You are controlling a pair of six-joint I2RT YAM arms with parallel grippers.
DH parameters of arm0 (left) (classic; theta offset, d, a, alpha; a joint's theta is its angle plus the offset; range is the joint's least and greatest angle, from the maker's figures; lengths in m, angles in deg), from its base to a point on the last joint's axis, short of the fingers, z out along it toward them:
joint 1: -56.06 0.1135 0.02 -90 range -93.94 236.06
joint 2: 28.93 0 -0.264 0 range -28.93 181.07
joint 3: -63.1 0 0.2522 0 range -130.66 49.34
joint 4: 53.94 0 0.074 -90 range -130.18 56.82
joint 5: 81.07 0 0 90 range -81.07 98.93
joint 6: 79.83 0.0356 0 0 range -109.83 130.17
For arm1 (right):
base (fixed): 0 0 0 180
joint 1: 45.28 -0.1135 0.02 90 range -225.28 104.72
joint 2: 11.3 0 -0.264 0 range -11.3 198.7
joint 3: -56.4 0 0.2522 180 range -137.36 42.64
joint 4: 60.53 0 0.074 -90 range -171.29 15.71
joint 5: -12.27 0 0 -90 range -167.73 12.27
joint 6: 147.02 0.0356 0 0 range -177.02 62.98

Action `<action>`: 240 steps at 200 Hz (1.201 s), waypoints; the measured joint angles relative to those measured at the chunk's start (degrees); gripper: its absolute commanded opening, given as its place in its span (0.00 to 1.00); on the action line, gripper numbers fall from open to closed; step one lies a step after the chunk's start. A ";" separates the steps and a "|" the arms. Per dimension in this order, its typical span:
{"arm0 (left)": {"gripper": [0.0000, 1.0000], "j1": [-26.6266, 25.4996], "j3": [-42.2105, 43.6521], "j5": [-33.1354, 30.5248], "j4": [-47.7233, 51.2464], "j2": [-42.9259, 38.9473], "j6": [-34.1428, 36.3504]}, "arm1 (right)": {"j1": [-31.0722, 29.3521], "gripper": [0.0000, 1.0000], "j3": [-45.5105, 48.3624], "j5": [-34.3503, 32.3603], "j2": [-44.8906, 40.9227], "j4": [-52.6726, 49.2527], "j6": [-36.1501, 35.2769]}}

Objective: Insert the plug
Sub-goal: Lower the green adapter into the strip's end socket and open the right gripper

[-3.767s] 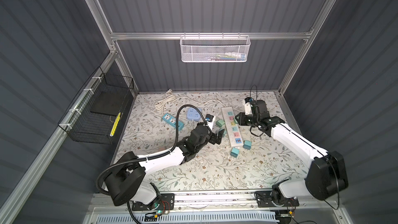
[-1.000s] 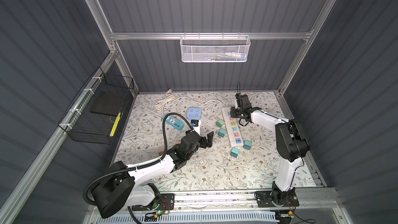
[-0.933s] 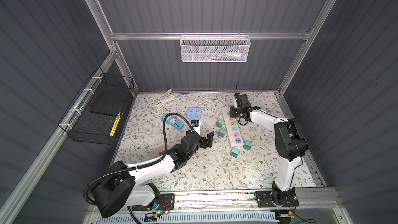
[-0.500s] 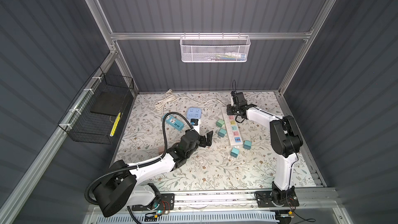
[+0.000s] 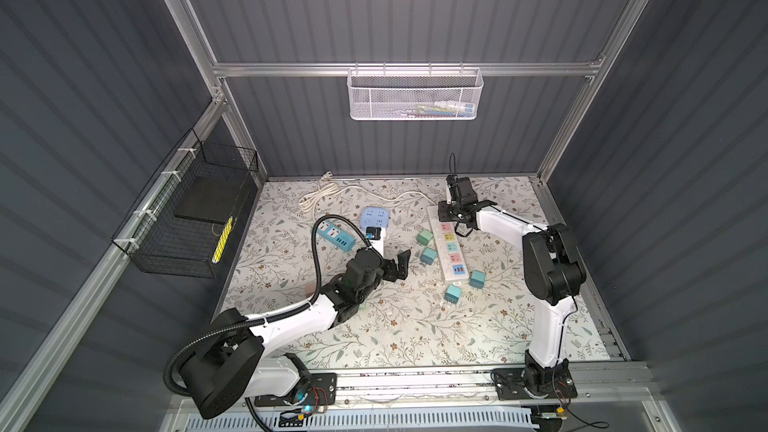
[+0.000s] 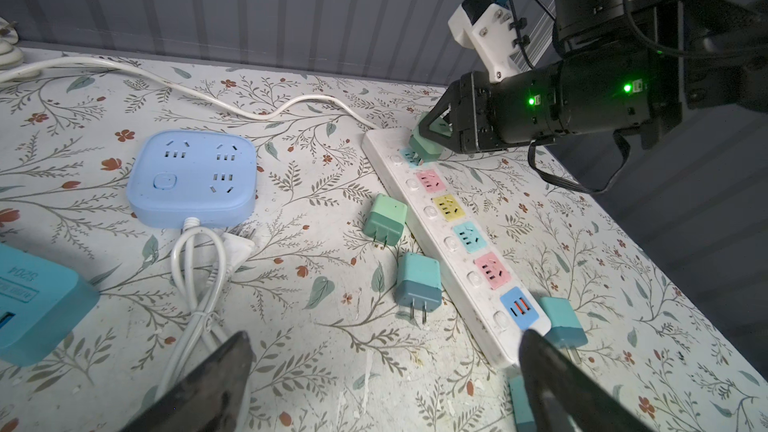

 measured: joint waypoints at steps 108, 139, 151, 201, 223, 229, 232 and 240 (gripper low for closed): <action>1.00 0.57 0.02 0.94 -0.92 1.11 0.00 | 0.00 0.15 -2.71 -0.39 2.23 -0.83 -0.70; 1.00 0.59 0.11 1.07 -1.60 1.11 0.00 | -0.07 0.15 -1.86 -0.50 2.56 1.31 -0.61; 1.00 0.59 0.13 1.09 -1.60 1.11 0.00 | -0.07 0.14 -0.48 -0.74 2.51 2.97 -0.46; 1.00 0.94 0.13 1.49 -1.62 1.14 0.00 | -1.05 0.14 -0.17 -2.56 2.51 2.99 -0.44; 1.00 0.94 0.31 1.49 -1.81 1.11 -0.02 | -1.27 0.14 2.45 -2.97 1.01 3.87 0.20; 1.00 0.96 0.33 1.49 -1.88 1.11 -0.02 | -1.42 0.14 4.48 -3.32 -0.26 4.37 0.35; 1.00 0.94 0.35 1.49 -1.95 1.11 -0.02 | -1.49 0.14 5.44 -3.50 -0.94 4.48 0.44; 1.00 0.94 0.35 1.51 -2.01 1.11 -0.02 | -1.66 0.14 7.85 -3.80 -2.58 4.50 0.70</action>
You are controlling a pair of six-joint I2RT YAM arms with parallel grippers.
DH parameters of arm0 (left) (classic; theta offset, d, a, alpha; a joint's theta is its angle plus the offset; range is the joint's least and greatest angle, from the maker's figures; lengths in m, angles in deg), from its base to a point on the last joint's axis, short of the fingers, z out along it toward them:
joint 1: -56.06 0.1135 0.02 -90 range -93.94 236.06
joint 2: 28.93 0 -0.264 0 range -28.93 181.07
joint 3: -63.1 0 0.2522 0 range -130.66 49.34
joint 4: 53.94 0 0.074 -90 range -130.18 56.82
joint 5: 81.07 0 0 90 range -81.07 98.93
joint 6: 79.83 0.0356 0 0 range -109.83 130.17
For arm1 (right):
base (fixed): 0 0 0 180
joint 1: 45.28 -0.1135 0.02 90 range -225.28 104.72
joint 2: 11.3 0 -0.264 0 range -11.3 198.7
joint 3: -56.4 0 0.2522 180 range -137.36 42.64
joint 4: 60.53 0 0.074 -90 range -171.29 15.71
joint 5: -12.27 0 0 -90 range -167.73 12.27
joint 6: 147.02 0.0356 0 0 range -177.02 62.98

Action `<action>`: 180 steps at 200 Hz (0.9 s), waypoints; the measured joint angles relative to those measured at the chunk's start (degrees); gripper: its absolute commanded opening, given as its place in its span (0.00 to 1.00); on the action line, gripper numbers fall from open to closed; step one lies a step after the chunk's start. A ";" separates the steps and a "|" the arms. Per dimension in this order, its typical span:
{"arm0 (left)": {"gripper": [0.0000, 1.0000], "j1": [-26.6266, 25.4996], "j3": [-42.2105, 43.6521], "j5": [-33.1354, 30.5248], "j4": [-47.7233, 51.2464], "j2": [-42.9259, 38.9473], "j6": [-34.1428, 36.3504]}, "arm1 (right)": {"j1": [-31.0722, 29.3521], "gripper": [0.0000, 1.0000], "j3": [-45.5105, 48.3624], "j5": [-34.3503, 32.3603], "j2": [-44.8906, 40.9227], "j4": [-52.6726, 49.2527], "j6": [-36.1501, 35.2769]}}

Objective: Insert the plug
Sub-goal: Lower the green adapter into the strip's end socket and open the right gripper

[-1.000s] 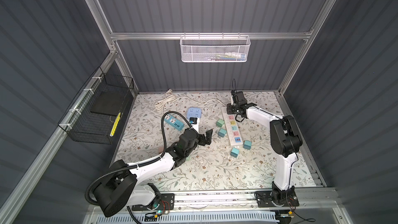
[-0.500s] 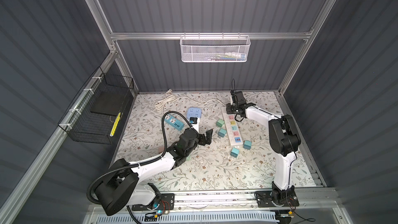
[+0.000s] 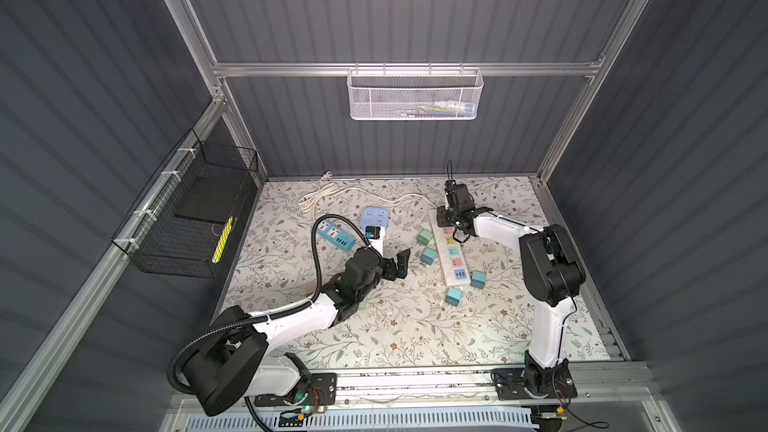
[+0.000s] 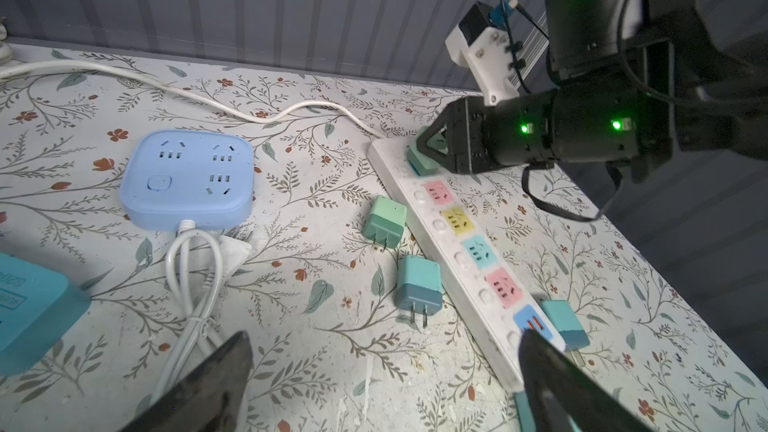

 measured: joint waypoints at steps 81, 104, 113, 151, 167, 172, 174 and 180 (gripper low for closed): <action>1.00 0.02 0.04 0.68 -0.63 0.02 -0.46 | -1.49 0.16 12.52 -5.11 -6.23 9.46 3.96; 1.00 0.02 0.11 0.66 -0.61 0.02 -0.59 | -1.70 0.17 13.25 -5.57 -6.21 10.93 4.35; 1.00 0.02 0.11 0.66 -0.61 0.00 -0.63 | -1.88 0.18 13.25 -5.84 -6.12 11.04 4.35; 1.00 0.02 0.11 0.68 -0.57 0.00 -0.63 | -2.60 0.18 13.25 -6.64 -5.68 10.99 4.15; 1.00 0.02 0.11 0.94 -0.44 -0.04 -0.61 | -2.89 0.19 13.25 -7.17 -5.57 10.99 4.15; 1.00 0.02 0.11 1.09 -0.39 -0.13 -0.61 | -2.95 0.19 13.25 -7.28 -5.57 10.97 4.15; 1.00 0.02 0.15 1.09 -0.39 -0.15 -0.61 | -2.95 0.19 13.22 -7.30 -5.57 10.95 4.15; 1.00 0.02 0.20 1.20 -0.39 -0.24 -0.61 | -2.97 0.20 13.09 -7.30 -5.51 10.71 4.15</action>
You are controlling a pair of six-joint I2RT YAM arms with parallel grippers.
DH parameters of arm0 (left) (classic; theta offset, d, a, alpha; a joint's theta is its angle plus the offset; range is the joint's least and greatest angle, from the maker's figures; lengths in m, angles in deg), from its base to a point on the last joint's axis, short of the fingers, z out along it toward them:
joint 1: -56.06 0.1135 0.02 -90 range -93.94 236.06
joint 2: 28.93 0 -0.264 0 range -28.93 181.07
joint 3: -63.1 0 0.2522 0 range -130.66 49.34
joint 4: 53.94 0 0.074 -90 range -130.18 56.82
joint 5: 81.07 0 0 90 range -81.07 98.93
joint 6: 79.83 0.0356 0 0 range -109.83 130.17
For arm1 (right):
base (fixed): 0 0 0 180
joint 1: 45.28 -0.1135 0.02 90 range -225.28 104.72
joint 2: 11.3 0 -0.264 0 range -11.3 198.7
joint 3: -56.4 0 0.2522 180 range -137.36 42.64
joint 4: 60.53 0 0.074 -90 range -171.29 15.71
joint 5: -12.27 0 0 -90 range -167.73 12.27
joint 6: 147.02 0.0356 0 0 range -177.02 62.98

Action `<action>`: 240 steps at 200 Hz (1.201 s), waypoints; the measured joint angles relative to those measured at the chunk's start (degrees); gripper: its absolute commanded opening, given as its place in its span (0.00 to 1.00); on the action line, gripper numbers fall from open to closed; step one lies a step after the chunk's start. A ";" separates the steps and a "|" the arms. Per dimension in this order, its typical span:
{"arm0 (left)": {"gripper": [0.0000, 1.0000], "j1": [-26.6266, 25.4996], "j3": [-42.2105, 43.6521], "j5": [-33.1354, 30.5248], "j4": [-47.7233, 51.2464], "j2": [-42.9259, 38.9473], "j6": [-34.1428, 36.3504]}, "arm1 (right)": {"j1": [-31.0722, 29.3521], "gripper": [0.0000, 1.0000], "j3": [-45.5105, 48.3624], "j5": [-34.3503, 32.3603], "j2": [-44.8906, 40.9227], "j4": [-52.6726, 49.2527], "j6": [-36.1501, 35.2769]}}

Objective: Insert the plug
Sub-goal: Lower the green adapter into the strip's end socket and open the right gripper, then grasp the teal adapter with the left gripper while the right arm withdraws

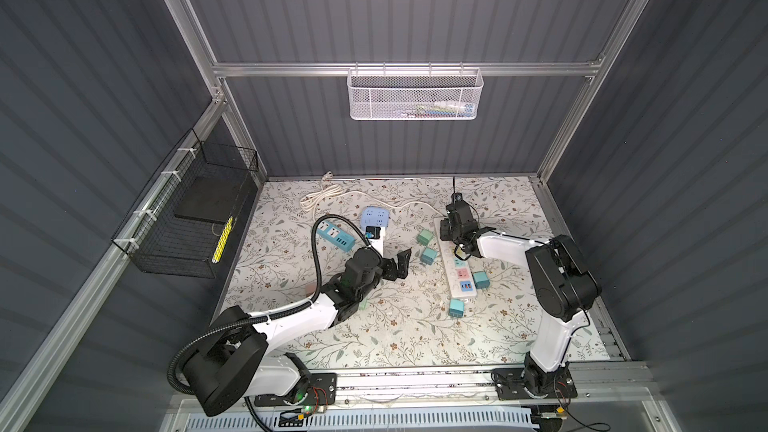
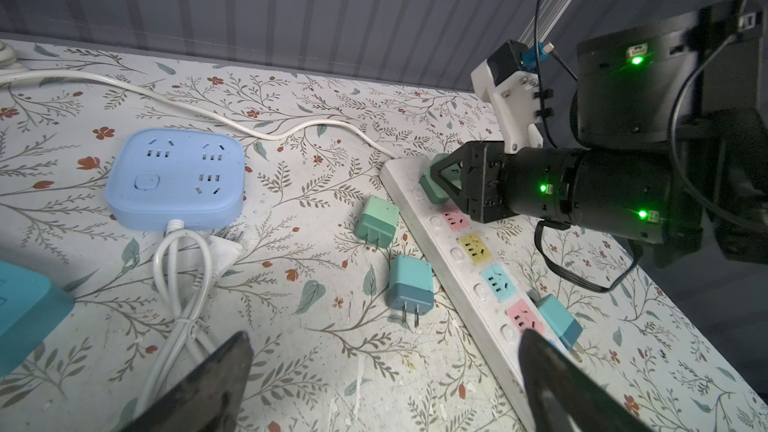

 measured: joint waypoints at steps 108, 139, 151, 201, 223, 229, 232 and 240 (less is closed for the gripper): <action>1.00 0.00 0.13 0.24 7.50 -8.22 0.00 | -0.68 0.64 -4.96 8.04 -3.34 -16.22 1.42; 1.00 0.00 -0.61 0.11 10.71 -11.26 0.02 | 0.07 0.66 -7.85 10.21 -8.79 -18.43 1.40; 1.00 0.00 -1.03 0.00 11.58 -12.09 0.00 | 0.76 0.65 -9.97 10.60 -9.07 -19.02 1.36; 1.00 0.00 -3.34 -0.24 14.95 -12.00 0.00 | 6.34 0.61 -13.05 14.71 -6.27 -19.67 1.18; 1.00 0.00 -3.72 -0.39 15.15 -11.45 -0.02 | 7.96 0.59 -12.81 15.52 -4.92 -19.63 1.36; 1.00 0.00 -3.76 -0.39 15.15 -11.21 -0.04 | 8.09 0.59 -12.44 15.74 -4.59 -19.47 1.46; 1.00 0.00 -3.76 -0.39 15.15 -11.08 -0.04 | 8.09 0.59 -12.28 15.85 -4.48 -19.45 1.49; 1.00 0.00 -3.78 -0.39 15.15 -10.75 -0.07 | 8.11 0.58 -11.78 16.17 -4.09 -19.41 1.62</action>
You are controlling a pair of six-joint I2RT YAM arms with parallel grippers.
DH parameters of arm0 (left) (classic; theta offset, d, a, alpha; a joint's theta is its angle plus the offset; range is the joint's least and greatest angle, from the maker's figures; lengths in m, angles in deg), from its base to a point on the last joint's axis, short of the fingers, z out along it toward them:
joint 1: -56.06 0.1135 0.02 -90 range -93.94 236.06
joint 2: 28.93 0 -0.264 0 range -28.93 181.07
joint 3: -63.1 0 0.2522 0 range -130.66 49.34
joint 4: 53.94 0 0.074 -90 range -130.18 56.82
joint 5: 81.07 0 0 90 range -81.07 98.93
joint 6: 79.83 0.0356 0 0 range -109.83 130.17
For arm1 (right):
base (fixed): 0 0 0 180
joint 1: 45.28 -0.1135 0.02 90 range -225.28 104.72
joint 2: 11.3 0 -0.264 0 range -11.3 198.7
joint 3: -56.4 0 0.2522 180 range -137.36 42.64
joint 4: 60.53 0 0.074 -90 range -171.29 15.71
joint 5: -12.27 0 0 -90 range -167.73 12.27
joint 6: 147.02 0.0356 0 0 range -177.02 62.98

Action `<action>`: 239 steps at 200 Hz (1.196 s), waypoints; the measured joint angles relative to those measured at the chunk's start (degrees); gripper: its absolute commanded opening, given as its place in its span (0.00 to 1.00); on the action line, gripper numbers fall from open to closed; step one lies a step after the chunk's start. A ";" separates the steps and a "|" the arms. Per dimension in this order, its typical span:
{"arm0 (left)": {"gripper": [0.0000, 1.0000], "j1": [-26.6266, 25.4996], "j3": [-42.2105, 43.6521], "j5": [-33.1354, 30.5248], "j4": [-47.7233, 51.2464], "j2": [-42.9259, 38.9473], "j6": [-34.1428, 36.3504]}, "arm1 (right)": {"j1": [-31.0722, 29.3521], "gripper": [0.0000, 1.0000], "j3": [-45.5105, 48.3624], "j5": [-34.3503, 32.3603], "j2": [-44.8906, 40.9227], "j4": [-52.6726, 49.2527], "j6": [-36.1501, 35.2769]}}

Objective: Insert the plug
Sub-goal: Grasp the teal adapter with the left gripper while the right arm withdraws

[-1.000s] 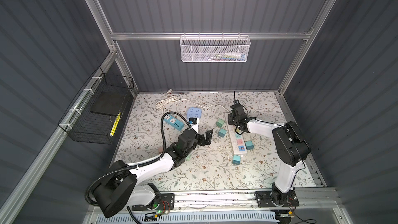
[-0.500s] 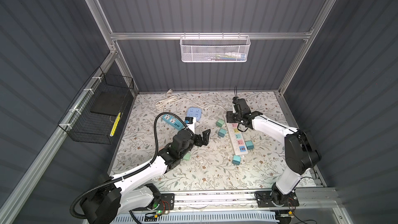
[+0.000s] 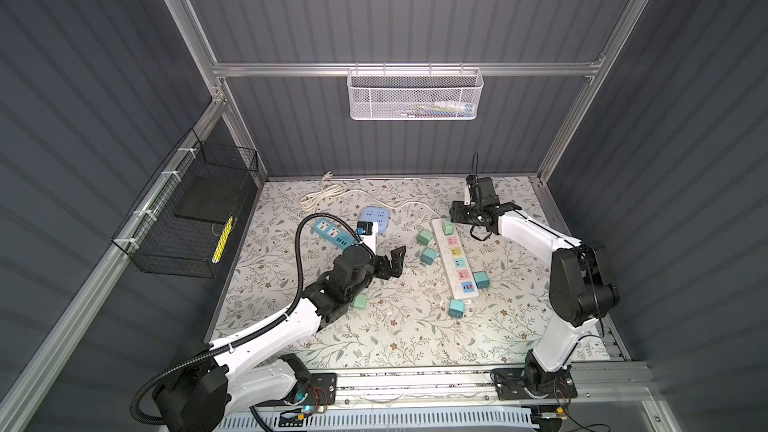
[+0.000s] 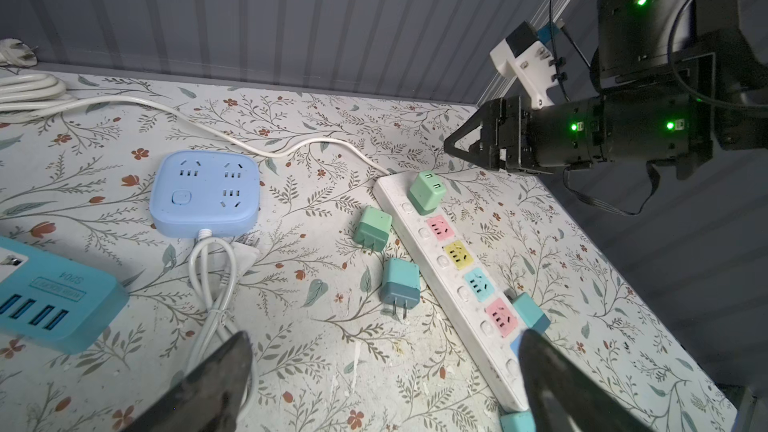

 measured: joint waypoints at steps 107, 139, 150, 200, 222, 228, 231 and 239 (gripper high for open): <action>1.00 0.00 -0.11 0.26 -0.13 3.58 -1.90 | 2.12 0.55 10.25 5.77 -0.66 10.12 4.13; 1.00 0.00 -1.79 0.15 0.55 4.26 -2.01 | 2.16 0.60 13.79 7.04 -7.54 7.96 5.03; 1.00 0.00 -2.84 -0.39 1.42 4.26 -2.12 | 2.14 0.61 13.86 7.23 -10.71 7.45 5.35; 1.00 0.00 -8.22 -7.37 9.68 3.91 -2.10 | 0.66 0.61 13.79 8.00 -20.96 4.90 5.99; 0.98 0.00 -8.55 -10.29 13.81 2.25 -2.16 | -1.16 0.64 15.08 8.02 -23.39 2.80 5.62; 0.98 0.00 -8.55 -11.06 15.02 1.75 -2.27 | -1.51 0.65 15.87 8.09 -24.37 2.16 5.35; 0.98 0.00 -8.55 -11.50 15.58 1.55 -2.43 | -1.60 0.67 16.22 8.09 -24.79 1.88 5.35; 0.98 0.00 -8.55 -12.39 16.94 1.07 -3.02 | -1.73 0.69 17.40 7.91 -26.34 0.66 5.14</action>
